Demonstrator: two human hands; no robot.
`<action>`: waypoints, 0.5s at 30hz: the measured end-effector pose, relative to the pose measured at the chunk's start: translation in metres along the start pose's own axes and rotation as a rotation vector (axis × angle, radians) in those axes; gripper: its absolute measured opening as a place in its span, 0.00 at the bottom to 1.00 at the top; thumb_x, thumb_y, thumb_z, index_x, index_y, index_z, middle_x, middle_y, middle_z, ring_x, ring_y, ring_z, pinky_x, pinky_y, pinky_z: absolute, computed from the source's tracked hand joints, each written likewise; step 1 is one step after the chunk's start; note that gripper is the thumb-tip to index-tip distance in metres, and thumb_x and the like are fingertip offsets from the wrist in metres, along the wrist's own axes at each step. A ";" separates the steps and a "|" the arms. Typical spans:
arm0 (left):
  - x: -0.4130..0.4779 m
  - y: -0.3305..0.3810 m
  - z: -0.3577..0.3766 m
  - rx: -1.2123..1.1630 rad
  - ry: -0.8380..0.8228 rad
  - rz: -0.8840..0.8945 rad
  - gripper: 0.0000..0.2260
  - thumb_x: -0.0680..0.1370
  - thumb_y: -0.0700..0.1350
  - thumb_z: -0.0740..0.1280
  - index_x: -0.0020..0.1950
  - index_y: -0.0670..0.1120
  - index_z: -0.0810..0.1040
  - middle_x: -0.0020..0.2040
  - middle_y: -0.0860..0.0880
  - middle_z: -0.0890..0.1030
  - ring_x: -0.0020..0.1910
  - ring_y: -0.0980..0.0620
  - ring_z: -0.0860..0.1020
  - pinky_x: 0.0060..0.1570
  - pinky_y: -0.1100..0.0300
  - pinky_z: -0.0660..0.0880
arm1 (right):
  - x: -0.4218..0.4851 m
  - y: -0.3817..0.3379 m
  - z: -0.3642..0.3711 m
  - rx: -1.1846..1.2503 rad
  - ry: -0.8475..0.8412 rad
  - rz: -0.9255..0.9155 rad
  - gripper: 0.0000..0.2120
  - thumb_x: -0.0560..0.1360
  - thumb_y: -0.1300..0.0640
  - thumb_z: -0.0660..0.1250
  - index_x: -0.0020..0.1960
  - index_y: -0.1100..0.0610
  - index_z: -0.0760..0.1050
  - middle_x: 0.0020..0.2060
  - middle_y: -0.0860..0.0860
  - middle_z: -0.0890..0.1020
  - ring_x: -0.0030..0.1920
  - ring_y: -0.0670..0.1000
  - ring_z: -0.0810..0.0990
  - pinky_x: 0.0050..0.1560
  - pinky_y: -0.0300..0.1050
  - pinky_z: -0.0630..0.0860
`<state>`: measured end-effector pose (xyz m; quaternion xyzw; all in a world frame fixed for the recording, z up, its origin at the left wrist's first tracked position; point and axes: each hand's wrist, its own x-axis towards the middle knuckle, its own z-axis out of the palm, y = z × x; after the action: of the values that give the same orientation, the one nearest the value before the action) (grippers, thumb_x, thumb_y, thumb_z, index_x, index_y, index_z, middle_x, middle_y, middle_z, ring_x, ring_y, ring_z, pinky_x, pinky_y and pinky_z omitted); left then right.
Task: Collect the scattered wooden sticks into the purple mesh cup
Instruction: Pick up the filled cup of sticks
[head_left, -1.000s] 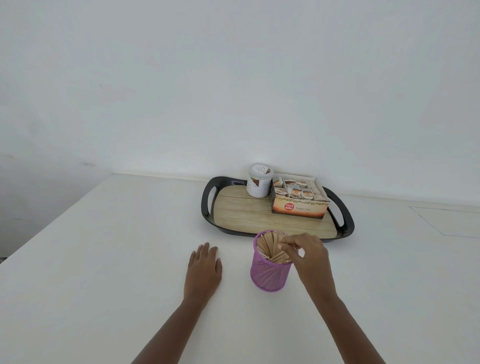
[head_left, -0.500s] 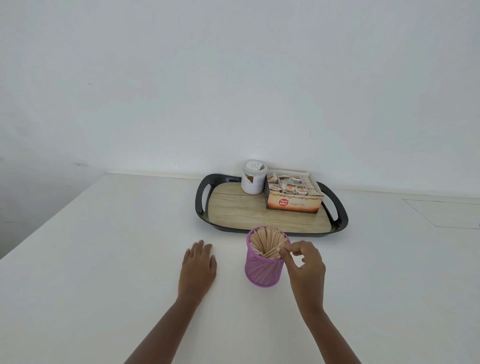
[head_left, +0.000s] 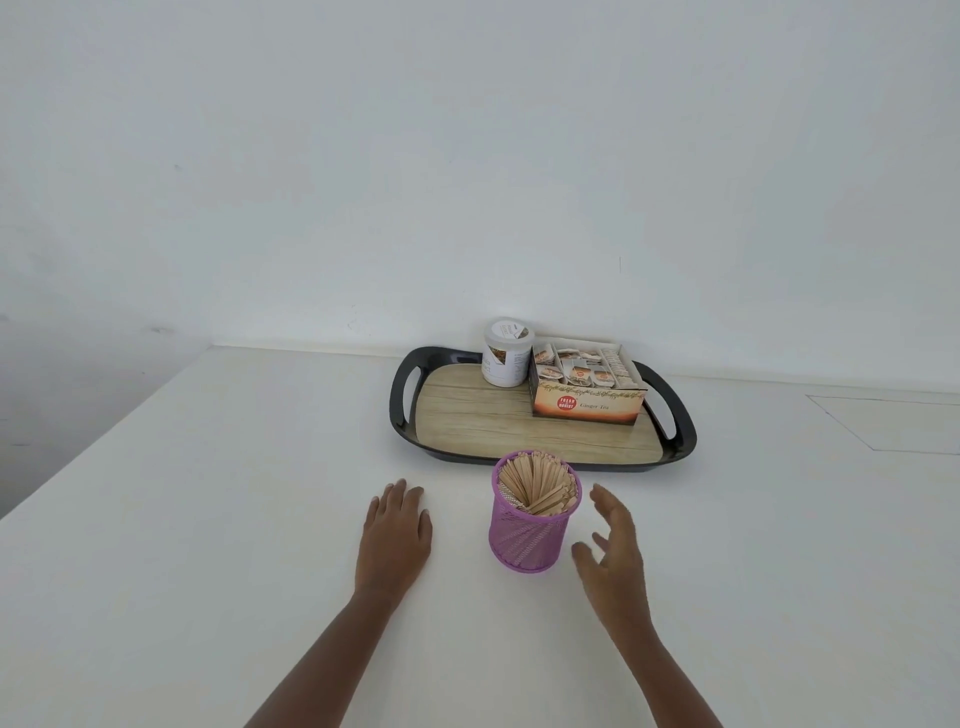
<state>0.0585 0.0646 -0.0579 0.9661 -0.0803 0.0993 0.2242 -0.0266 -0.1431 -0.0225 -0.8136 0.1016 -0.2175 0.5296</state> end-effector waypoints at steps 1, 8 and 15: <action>0.000 0.000 0.000 -0.007 -0.002 -0.001 0.18 0.80 0.43 0.53 0.70 0.43 0.64 0.74 0.44 0.63 0.74 0.48 0.60 0.74 0.55 0.53 | 0.000 0.003 0.001 0.023 -0.096 0.018 0.32 0.69 0.73 0.65 0.70 0.59 0.60 0.68 0.54 0.67 0.67 0.50 0.65 0.67 0.49 0.66; 0.006 -0.006 -0.001 0.044 -0.058 -0.026 0.19 0.81 0.46 0.52 0.72 0.45 0.60 0.76 0.45 0.57 0.76 0.48 0.53 0.75 0.54 0.49 | 0.011 0.004 0.023 0.143 -0.243 0.012 0.49 0.57 0.56 0.77 0.69 0.46 0.53 0.61 0.40 0.69 0.60 0.38 0.70 0.49 0.18 0.67; 0.027 -0.031 -0.015 0.071 -0.075 -0.033 0.20 0.82 0.48 0.52 0.73 0.44 0.59 0.77 0.43 0.56 0.77 0.46 0.51 0.75 0.53 0.49 | 0.022 -0.005 0.048 0.193 -0.167 -0.085 0.49 0.57 0.65 0.80 0.64 0.39 0.54 0.58 0.42 0.71 0.57 0.42 0.73 0.48 0.22 0.72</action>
<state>0.0885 0.0955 -0.0511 0.9777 -0.0689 0.0621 0.1882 0.0147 -0.1108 -0.0284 -0.7778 0.0013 -0.1799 0.6022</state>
